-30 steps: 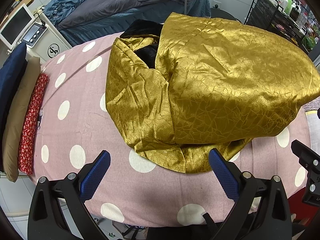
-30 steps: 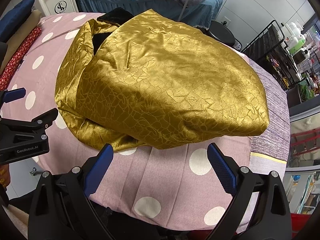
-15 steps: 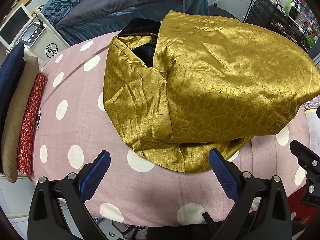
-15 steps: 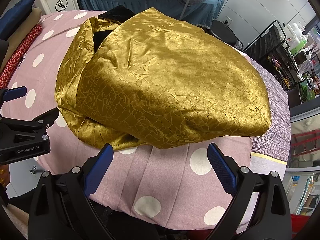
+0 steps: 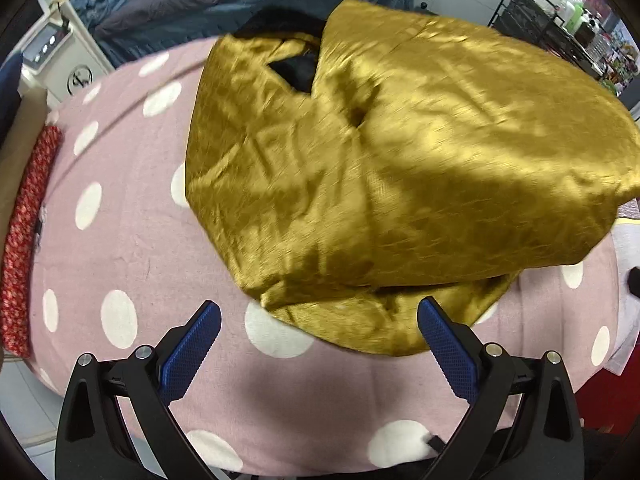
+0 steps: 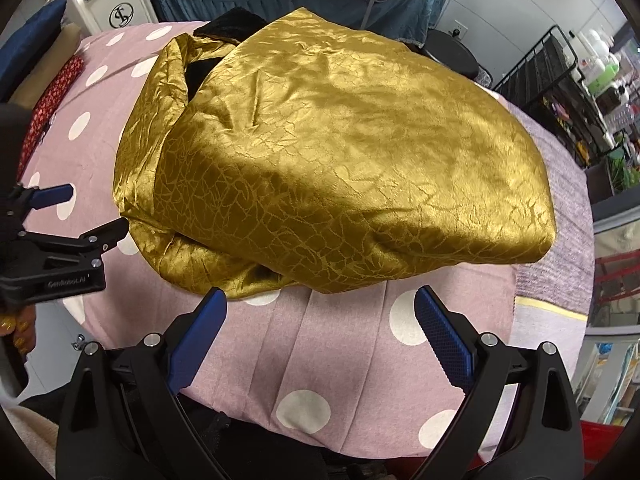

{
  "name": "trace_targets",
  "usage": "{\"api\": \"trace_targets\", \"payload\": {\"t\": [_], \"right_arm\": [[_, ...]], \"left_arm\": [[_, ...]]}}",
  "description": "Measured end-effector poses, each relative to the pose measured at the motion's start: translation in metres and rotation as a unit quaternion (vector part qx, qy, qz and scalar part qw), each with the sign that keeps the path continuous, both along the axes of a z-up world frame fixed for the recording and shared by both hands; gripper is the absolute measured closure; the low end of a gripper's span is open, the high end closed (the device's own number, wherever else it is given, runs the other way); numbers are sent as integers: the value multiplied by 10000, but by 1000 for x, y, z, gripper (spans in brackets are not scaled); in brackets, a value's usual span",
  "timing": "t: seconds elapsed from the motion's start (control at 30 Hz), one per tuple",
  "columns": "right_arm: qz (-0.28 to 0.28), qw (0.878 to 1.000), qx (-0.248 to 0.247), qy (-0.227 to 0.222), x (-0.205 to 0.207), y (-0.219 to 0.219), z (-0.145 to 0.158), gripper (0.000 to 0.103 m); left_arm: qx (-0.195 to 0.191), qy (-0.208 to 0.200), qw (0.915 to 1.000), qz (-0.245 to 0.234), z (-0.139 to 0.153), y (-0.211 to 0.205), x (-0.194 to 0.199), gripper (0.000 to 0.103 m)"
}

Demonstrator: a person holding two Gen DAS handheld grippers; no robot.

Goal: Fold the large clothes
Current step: 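Grasp the gold jacket's edge with the left gripper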

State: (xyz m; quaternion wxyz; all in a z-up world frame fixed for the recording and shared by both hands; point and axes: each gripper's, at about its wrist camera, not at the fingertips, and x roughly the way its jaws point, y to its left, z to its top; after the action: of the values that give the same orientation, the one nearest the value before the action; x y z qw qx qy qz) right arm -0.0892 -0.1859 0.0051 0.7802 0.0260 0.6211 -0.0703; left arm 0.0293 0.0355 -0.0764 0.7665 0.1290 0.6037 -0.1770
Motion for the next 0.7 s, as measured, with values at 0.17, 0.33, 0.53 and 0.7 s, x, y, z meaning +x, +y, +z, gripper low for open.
{"api": "trace_targets", "payload": {"t": [0.17, 0.33, 0.53, 0.7], "right_arm": [[-195, 9997, -43, -124, -9, -18, -3, 10], [-306, 9995, -32, 57, -15, -27, -14, 10], [-529, 9986, -3, 42, -19, -34, -17, 10], [-716, 9974, 74, 8, -25, -40, -23, 10]], "left_arm": [[-1052, 760, 9909, 351, -40, 32, 23, 8], [-1627, 1265, 9778, 390, -79, 17, 32, 8], [-1318, 1071, 9853, -158, -86, -35, 34, 34], [-1412, 782, 9842, -734, -48, -68, 44, 86]]}}
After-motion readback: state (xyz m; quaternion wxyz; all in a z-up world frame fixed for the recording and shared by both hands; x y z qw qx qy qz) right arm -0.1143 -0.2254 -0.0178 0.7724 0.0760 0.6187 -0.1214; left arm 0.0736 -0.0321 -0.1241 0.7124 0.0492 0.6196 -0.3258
